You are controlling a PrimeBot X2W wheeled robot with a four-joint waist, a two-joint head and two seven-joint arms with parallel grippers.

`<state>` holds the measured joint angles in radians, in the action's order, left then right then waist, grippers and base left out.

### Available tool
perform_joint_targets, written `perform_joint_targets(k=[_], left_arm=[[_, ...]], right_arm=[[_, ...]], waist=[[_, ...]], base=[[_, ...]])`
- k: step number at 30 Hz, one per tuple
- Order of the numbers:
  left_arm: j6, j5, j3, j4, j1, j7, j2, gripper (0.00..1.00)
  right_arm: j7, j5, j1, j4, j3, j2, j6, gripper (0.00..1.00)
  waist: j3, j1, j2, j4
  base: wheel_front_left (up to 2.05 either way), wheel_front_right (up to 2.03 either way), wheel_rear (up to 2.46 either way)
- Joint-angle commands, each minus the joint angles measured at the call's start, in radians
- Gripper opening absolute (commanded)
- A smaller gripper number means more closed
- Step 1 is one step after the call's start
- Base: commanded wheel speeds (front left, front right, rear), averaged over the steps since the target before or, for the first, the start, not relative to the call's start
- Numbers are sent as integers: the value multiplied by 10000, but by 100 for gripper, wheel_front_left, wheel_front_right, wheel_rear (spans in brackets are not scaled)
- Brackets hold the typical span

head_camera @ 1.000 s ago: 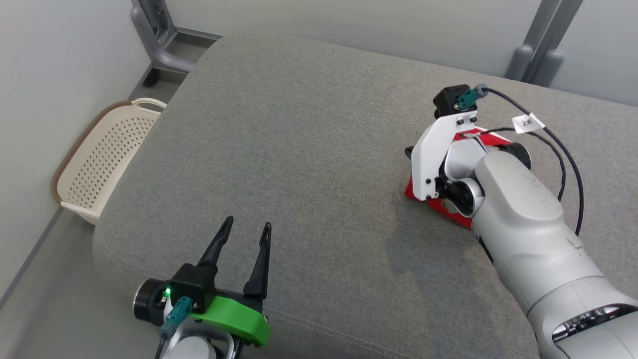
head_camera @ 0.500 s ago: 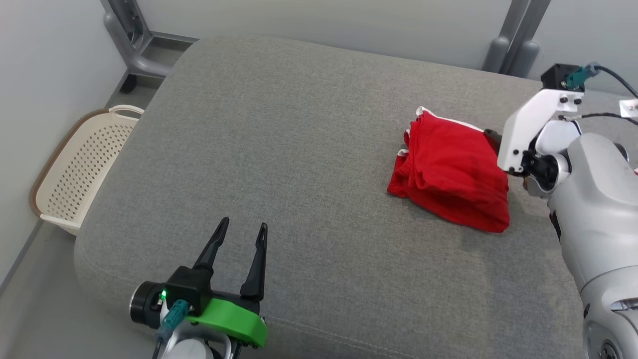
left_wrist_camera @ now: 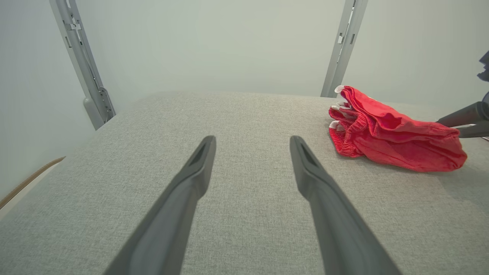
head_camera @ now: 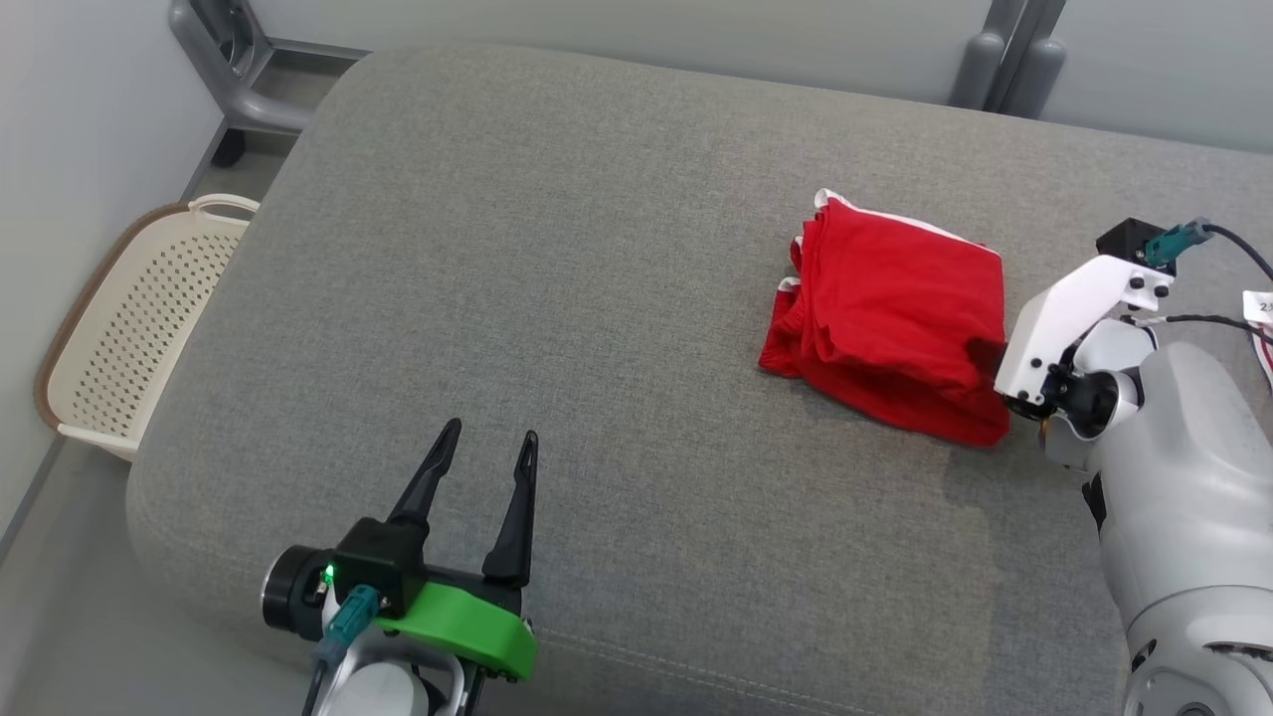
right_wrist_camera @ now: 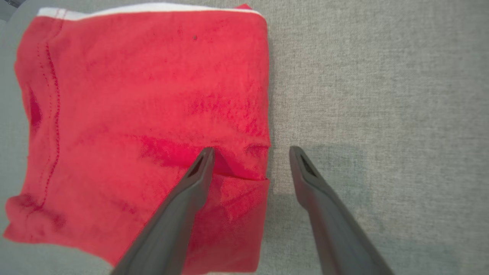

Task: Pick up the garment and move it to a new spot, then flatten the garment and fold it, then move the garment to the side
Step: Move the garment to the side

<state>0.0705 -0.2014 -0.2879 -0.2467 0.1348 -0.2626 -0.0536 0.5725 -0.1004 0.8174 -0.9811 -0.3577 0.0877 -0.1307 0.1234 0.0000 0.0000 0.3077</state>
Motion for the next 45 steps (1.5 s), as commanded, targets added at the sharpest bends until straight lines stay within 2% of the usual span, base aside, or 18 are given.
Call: perform_joint_targets(k=[1, 13, 15, 17, 30, 34, 40, 45], left_arm=[[34, 18, 3, -13, 83, -24, -27, 100], [43, -55, -68, -63, 228, -24, -4, 100], [36, -62, -70, -63, 241, -24, -2, 100], [40, -68, -87, -67, 251, -24, 1, 100], [-18, -127, -92, -143, 104, -26, 15, 100], [-40, -93, -59, -152, -4, -26, 15, 100], [-69, -35, 92, -52, -215, -26, -72, 100], [-63, -22, 99, 13, -212, -26, -74, 100]], right_arm=[[42, 144, -202, 59, -148, -8, 2, 100], [308, 1230, -255, -8, -2057, -323, 2, 100], [368, 1442, -194, -87, -2230, -348, 2, 43], [350, 1521, -80, -206, -2308, -361, 2, 0], [-231, 1803, 464, -957, -1798, -358, 2, 0], [-259, 1657, 570, -1108, -1098, -348, 2, 0], [183, 1288, 389, -723, 611, -294, 2, 0], [582, 889, 81, 77, 1949, 82, 2, 0]], waist=[[45, 0, 0, 38], [256, 0, 0, 414], [277, 0, 0, 440], [288, 0, 0, 467], [91, 0, 0, 355], [-117, 0, 0, 144], [-455, 0, 0, -683], [-497, 0, 0, -1486]], base=[[0, 0, 0], [0, 0, 0], [0, 0, 0], [0, 0, 0], [0, 0, 0], [0, 0, 0], [0, 0, 0], [0, 0, 0]])
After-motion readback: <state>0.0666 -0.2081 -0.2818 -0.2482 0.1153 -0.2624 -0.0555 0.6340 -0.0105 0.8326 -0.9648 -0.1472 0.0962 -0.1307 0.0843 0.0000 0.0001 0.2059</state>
